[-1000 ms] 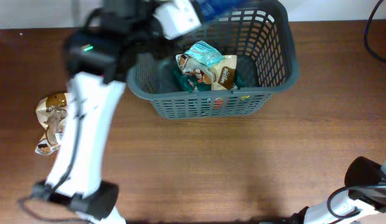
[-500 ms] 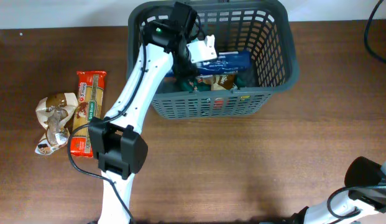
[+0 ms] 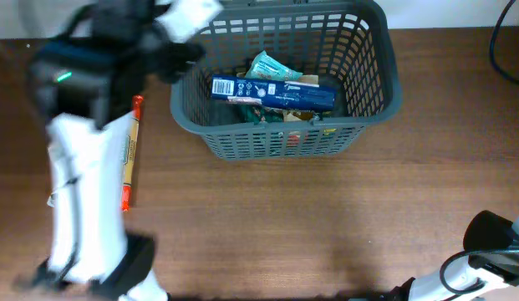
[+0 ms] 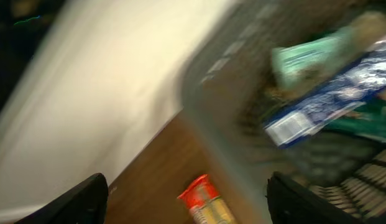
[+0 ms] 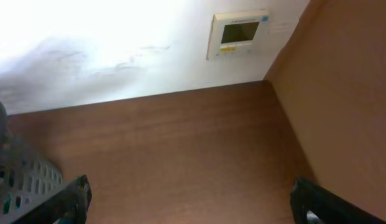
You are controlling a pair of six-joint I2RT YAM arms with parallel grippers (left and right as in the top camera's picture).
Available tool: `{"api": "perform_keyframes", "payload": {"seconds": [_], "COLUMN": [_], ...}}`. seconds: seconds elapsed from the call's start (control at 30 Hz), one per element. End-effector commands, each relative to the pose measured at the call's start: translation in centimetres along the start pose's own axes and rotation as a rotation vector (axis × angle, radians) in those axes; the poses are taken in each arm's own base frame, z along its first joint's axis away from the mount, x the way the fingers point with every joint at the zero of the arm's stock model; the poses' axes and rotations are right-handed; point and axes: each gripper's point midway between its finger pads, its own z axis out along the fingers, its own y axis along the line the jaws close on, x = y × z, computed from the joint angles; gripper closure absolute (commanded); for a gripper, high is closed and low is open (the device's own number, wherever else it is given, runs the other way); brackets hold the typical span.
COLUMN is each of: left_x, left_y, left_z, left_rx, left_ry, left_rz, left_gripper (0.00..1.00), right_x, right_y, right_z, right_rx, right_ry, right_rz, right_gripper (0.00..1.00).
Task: Pack container
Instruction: 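Lift the blue box and lay it in the basket, then grasp the red-and-yellow spaghetti box with the left gripper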
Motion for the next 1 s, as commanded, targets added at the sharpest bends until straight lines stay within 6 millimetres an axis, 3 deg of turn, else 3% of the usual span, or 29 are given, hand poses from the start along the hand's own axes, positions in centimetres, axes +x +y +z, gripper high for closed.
{"api": "perform_keyframes", "payload": {"seconds": [0.0,0.03,0.07,0.1,0.17,0.2,0.27,0.37,0.43,0.6,0.73,0.97], "left_x": [8.1,10.6,14.5,16.3,21.6,26.0,30.3,34.2,36.2,39.6,41.7,43.3], "left_y": [3.8,3.8,3.4,2.9,1.6,0.2,-1.7,-4.6,-6.7,-9.6,-9.7,-9.9], "left_z": [-3.2,-3.1,-2.4,-1.8,0.6,2.9,5.4,8.6,10.5,14.7,17.0,20.6], "left_rx": [-0.114,-0.118,-0.105,-0.089,-0.053,-0.029,0.001,0.056,0.111,0.196,0.157,0.146], "left_ry": [0.144,0.199,0.289,0.331,0.459,0.569,0.668,0.773,0.855,0.971,1.009,0.978], "left_rz": [-0.142,-0.192,-0.297,-0.347,-0.49,-0.589,-0.668,-0.725,-0.75,-0.763,-0.733,-0.7], "left_gripper": [0.18,0.18,0.18,0.18,0.18,0.18,0.18,0.21,0.22,0.29,0.31,0.3], "right_x": [0.0,0.0,0.0,0.0,0.0,0.0,0.0,0.0,0.0,0.0,0.0,0.0], "right_y": [-0.1,-0.1,-0.1,-0.1,-0.1,-0.1,-0.1,-0.1,-0.1,-0.1,-0.1,-0.1], "right_z": [0.1,0.1,0.1,0.1,0.1,0.1,0.1,0.1,0.1,0.1,0.1,0.1], "right_rx": [-0.001,-0.001,-0.001,-0.001,-0.001,-0.001,-0.001,-0.001,-0.001,-0.001,-0.001,-0.001], "right_ry": [-0.001,-0.001,-0.001,-0.001,-0.001,-0.001,-0.001,-0.001,-0.001,-0.001,-0.001,-0.001], "right_rz": [0.011,0.011,0.011,0.011,0.011,0.011,0.011,0.011,0.011,0.011,0.011,0.011], "right_gripper": [0.01,0.01,0.01,0.01,0.01,0.01,0.01,0.01,0.01,0.01,0.01,0.01]}}
